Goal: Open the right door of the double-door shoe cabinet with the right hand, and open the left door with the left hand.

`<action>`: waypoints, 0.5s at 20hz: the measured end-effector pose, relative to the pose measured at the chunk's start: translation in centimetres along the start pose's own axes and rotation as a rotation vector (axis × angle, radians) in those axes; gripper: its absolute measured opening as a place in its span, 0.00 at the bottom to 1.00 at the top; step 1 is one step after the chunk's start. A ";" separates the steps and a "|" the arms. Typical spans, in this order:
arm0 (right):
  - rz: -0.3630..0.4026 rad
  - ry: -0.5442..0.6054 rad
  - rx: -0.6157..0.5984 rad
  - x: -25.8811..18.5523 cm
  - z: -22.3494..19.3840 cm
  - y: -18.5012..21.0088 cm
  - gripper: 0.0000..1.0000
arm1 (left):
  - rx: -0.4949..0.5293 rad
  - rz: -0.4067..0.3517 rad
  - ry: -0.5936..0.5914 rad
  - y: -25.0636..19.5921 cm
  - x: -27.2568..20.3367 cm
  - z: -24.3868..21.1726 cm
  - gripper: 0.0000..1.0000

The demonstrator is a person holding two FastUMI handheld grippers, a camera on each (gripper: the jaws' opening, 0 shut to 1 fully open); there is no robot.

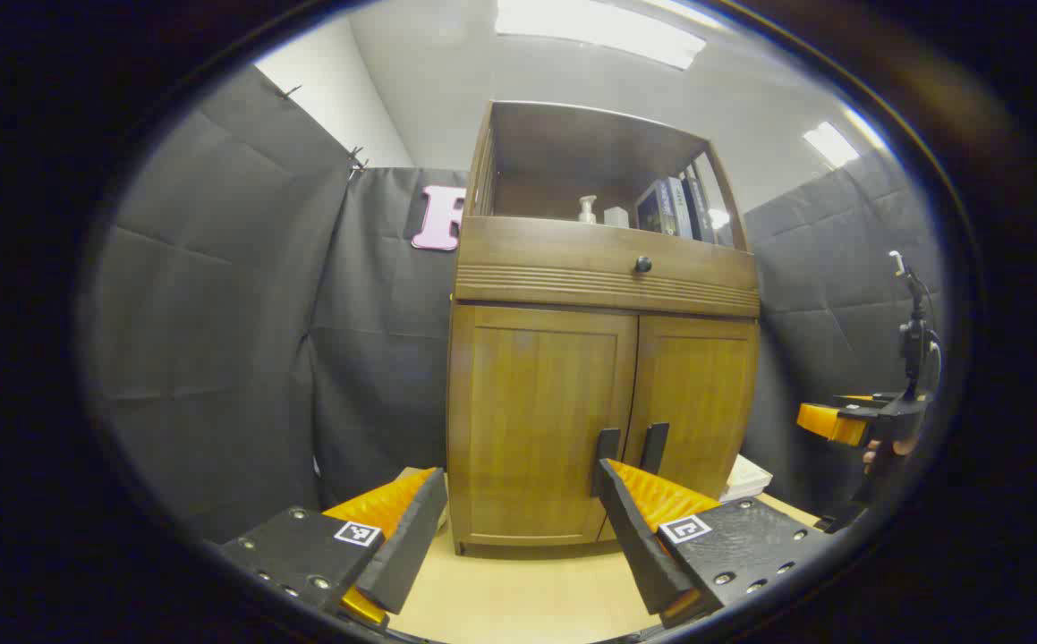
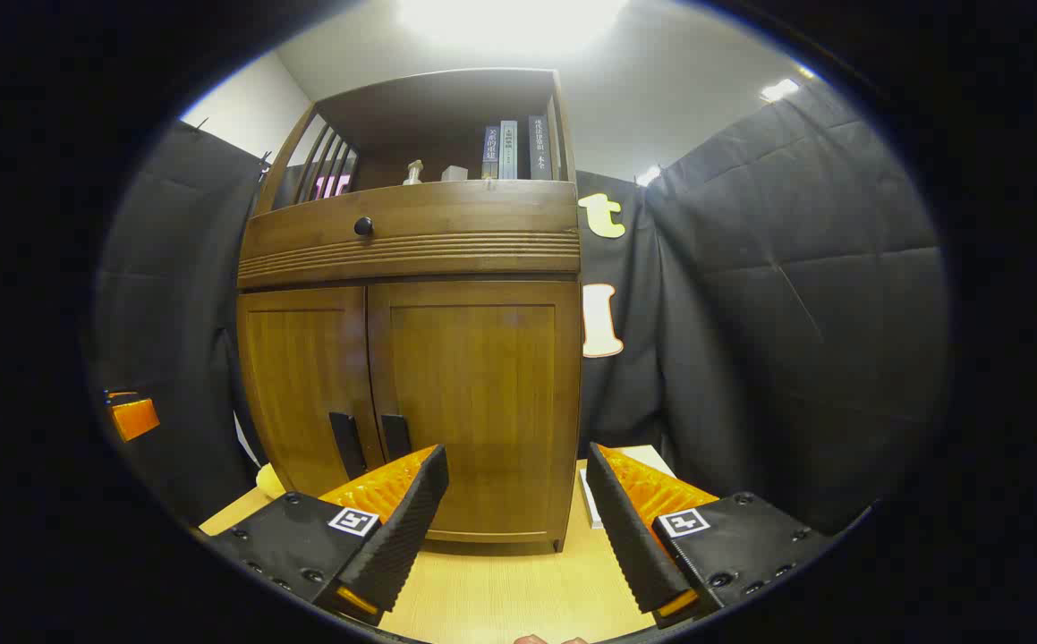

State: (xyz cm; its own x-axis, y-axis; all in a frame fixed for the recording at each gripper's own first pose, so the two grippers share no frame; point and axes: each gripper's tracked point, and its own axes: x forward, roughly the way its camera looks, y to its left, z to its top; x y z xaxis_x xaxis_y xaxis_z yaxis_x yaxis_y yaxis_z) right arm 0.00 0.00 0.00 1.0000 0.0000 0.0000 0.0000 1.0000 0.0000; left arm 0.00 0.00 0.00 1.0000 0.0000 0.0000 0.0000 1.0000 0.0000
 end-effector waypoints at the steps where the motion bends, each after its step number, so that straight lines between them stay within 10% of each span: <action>1: 0.002 0.000 -0.001 -0.1 -0.1 0.0 0.97 | 0.009 0.001 0.002 -0.3 0.1 0.0 0.99; 10: 0.022 0.023 0.006 -0.7 -0.8 0.6 0.97 | 0.018 -0.006 0.024 -0.9 0.4 -0.8 0.99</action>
State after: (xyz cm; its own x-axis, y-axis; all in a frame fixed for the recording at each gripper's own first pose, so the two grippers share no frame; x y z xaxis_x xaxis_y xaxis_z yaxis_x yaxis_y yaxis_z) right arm -0.75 0.55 -0.78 0.9995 0.0223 -0.0228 -0.0222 0.9997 0.0061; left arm 0.41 -0.92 -0.85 0.9997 -0.0053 -0.0242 0.0058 0.9998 0.0184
